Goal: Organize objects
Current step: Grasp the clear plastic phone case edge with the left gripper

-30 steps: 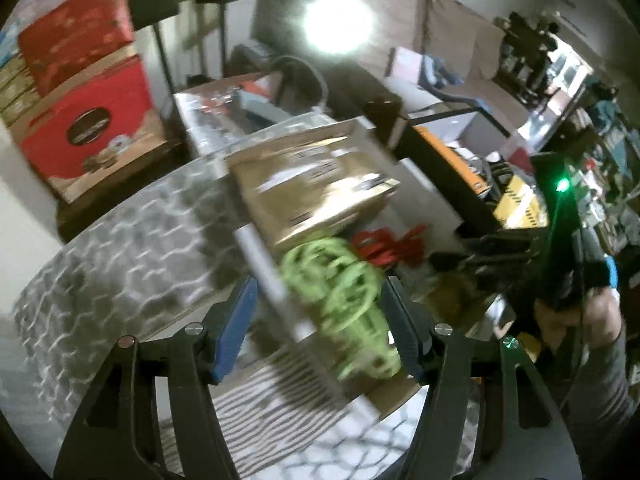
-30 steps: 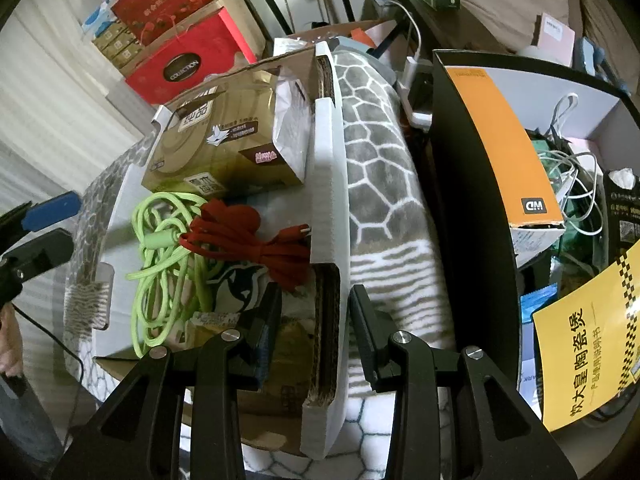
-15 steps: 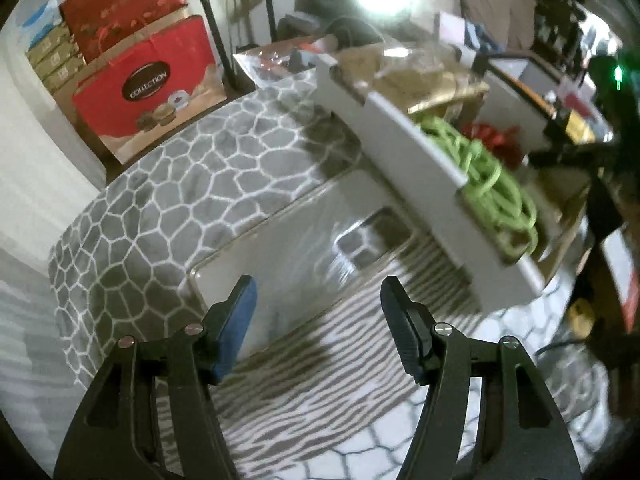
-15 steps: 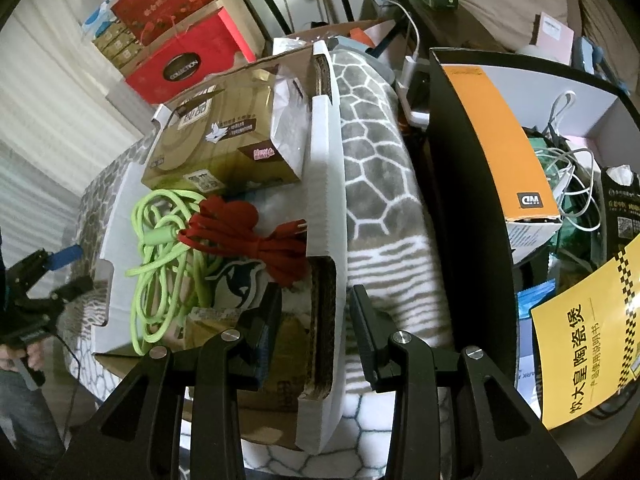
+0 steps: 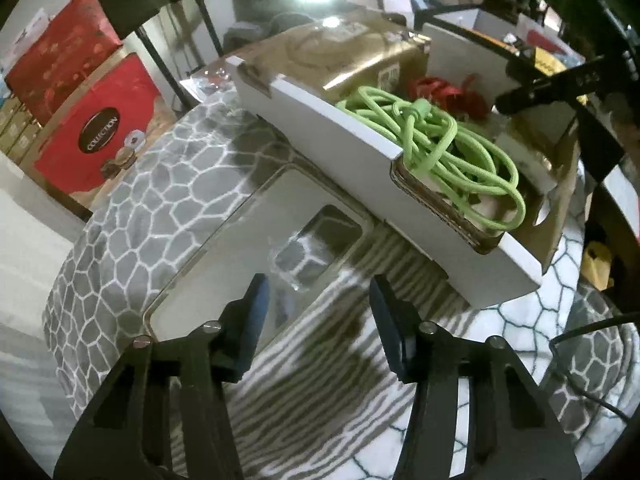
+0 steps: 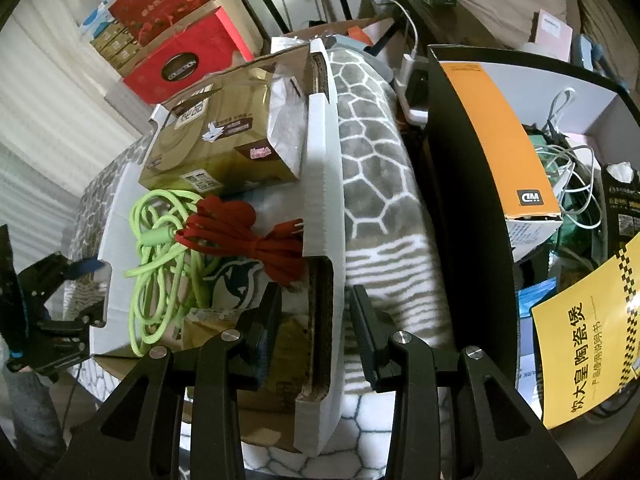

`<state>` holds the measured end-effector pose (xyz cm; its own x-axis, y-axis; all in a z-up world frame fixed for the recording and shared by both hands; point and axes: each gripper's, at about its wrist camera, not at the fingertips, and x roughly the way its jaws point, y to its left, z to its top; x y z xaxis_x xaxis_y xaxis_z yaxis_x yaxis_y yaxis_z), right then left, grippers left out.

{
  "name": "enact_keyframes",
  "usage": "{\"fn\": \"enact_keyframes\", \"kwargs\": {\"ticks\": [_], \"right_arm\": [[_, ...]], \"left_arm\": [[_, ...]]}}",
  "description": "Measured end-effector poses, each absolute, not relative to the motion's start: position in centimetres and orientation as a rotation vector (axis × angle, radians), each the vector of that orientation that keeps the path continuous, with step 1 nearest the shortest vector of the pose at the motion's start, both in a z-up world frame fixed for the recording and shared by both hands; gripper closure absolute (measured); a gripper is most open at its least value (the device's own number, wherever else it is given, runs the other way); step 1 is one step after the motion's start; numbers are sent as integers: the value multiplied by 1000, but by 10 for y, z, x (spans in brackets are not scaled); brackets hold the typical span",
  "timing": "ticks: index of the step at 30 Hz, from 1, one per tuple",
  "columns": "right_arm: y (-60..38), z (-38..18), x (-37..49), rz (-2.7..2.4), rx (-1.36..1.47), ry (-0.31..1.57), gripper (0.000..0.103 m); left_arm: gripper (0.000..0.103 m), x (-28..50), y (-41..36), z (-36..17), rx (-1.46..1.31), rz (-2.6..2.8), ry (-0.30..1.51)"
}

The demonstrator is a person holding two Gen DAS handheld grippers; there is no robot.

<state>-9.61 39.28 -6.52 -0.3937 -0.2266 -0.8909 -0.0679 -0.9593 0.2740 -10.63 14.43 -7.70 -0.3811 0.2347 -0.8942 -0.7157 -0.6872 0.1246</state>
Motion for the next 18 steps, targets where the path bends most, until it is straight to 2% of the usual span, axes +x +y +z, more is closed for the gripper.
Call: {"fn": "enact_keyframes", "kwargs": {"ticks": [5, 7, 14, 18], "right_arm": [[392, -65, -96, -2510, 1671, -404, 67], [392, -66, -97, -2508, 1672, -403, 66], [391, -66, -96, -2508, 1675, -400, 66], [391, -66, -96, -2509, 1676, -398, 66]], "left_arm": [[55, -107, 148, -83, -1248, 2087, 721], [61, -108, 150, -86, -1254, 2081, 742], [66, -111, 152, -89, -1250, 2073, 761], [73, -111, 153, -89, -1254, 2053, 746]]}}
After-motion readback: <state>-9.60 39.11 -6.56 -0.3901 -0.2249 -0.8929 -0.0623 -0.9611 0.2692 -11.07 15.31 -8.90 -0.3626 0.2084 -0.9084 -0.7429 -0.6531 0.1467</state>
